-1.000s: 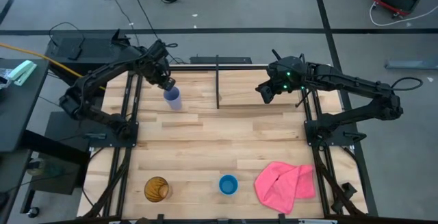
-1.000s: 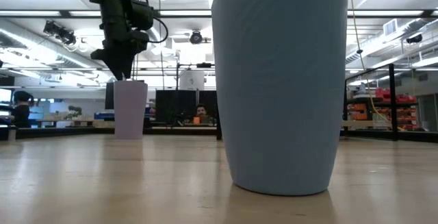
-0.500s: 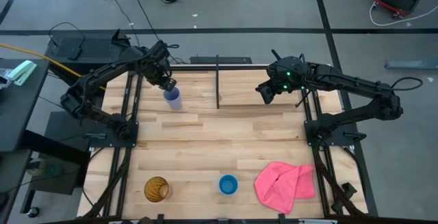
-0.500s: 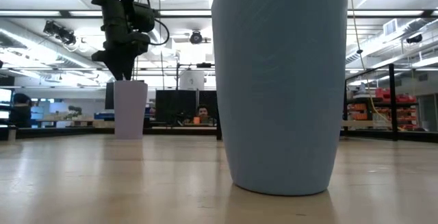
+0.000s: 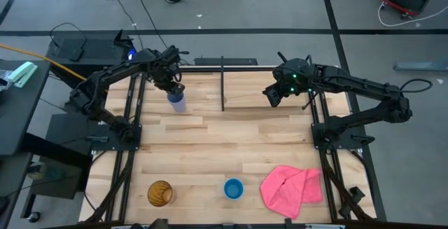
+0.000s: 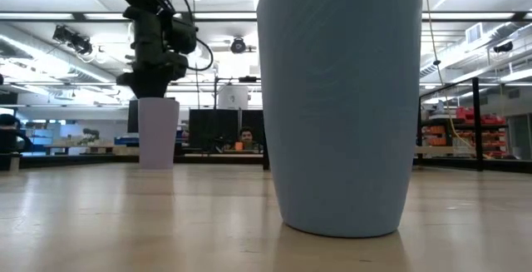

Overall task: Stack small to large cups/mugs on shelf
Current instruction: Move the purple cup to the middle

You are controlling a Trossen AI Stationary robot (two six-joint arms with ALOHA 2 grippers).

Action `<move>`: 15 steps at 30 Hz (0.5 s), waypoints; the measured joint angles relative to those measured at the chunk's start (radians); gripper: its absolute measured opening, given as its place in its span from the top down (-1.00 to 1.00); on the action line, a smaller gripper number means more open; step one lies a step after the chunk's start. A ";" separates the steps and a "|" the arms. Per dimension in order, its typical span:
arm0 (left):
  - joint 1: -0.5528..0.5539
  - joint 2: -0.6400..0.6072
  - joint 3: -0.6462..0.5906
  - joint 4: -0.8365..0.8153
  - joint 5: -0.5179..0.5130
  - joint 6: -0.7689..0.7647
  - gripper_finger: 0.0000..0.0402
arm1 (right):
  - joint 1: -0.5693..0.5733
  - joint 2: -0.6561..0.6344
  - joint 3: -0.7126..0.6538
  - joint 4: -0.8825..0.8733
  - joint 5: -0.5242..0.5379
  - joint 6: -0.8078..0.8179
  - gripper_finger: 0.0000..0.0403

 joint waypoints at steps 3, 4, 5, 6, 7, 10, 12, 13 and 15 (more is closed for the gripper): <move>0.000 0.015 0.000 0.003 -0.001 -0.002 0.23 | 0.000 0.000 0.000 -0.004 0.000 0.001 0.40; 0.000 0.017 0.000 0.005 -0.001 -0.002 0.26 | 0.000 0.000 0.000 -0.005 0.000 0.001 0.40; 0.000 0.017 0.000 0.007 -0.001 -0.002 0.30 | 0.000 0.000 0.000 -0.005 0.000 0.000 0.40; 0.000 0.016 0.000 0.008 -0.001 -0.002 0.35 | 0.000 0.000 0.000 -0.004 0.000 -0.001 0.40; -0.002 0.015 0.000 0.010 -0.001 -0.004 0.41 | 0.000 0.000 0.000 -0.004 0.000 -0.001 0.40; -0.005 0.014 0.000 0.010 0.000 -0.015 0.62 | 0.000 0.000 0.000 -0.005 0.000 -0.002 0.40; -0.005 0.009 0.000 0.009 0.000 -0.021 0.79 | 0.000 0.000 0.000 -0.004 0.000 -0.004 0.40; -0.008 0.008 0.000 0.008 0.001 -0.025 0.87 | 0.000 0.000 0.000 -0.005 0.000 -0.005 0.40; -0.017 0.008 0.000 0.012 0.015 -0.033 0.94 | 0.000 0.000 0.000 -0.004 0.000 -0.006 0.40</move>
